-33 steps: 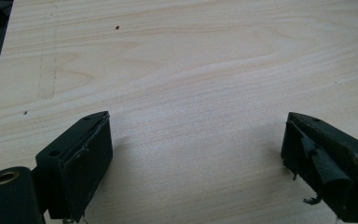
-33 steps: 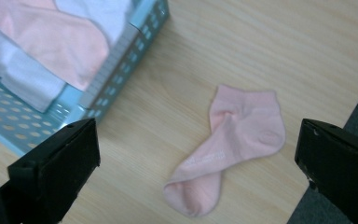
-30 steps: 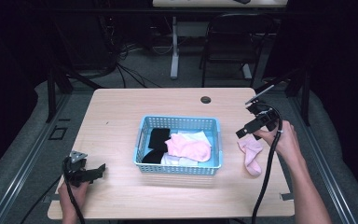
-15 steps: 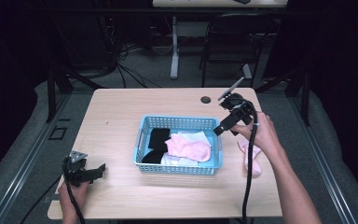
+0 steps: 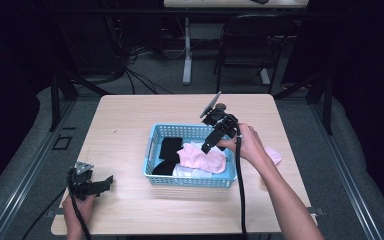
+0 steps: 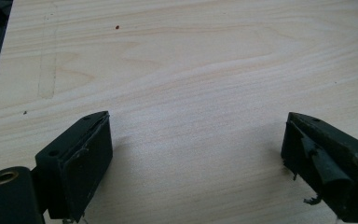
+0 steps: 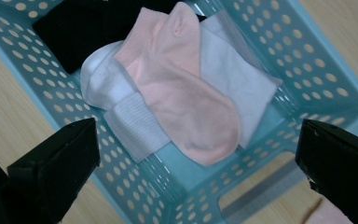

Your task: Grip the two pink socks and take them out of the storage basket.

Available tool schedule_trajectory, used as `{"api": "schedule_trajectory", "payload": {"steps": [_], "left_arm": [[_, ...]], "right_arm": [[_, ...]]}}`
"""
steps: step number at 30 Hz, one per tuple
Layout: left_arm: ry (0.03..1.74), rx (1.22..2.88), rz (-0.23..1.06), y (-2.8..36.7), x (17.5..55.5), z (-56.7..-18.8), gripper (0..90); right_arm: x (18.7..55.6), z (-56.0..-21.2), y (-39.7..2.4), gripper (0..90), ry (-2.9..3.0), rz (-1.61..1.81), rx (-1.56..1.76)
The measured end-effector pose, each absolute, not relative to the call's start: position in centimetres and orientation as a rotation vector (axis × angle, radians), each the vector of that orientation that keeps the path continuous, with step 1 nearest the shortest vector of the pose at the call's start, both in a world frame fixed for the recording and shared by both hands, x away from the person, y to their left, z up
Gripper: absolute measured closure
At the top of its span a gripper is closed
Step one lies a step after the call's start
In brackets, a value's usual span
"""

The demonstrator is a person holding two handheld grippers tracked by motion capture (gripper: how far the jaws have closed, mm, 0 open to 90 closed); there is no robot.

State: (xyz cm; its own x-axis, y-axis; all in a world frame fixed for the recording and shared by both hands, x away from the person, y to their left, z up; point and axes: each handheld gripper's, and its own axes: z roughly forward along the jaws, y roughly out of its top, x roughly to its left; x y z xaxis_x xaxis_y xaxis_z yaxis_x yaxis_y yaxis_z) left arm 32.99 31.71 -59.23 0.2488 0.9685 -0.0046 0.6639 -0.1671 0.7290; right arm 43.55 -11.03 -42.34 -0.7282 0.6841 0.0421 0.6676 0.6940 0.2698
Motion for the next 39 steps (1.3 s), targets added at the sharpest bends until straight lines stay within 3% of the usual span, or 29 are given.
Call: {"api": "schedule_trajectory", "payload": {"steps": [5,13,22,33,39], "left_arm": [[1.484,1.910,0.637,31.7,33.0,-59.2,8.8],[1.481,1.910,0.635,31.7,33.0,-59.2,8.8],[1.479,1.912,0.633,31.8,33.0,-59.2,8.8],[1.479,1.911,0.635,31.7,33.0,-59.2,8.8],[1.478,1.915,0.632,31.8,33.0,-59.2,8.8]], "right_arm": [[44.3,-44.7,-9.2,0.8,2.893,0.328,1.119],[45.3,-47.9,-7.5,14.7,2.918,0.231,1.092],[46.3,-50.7,-6.4,44.3,2.915,0.118,1.116],[46.2,-51.5,-6.3,79.0,2.876,0.043,1.096],[46.1,-51.2,-6.4,88.6,2.867,0.056,1.081]]}}
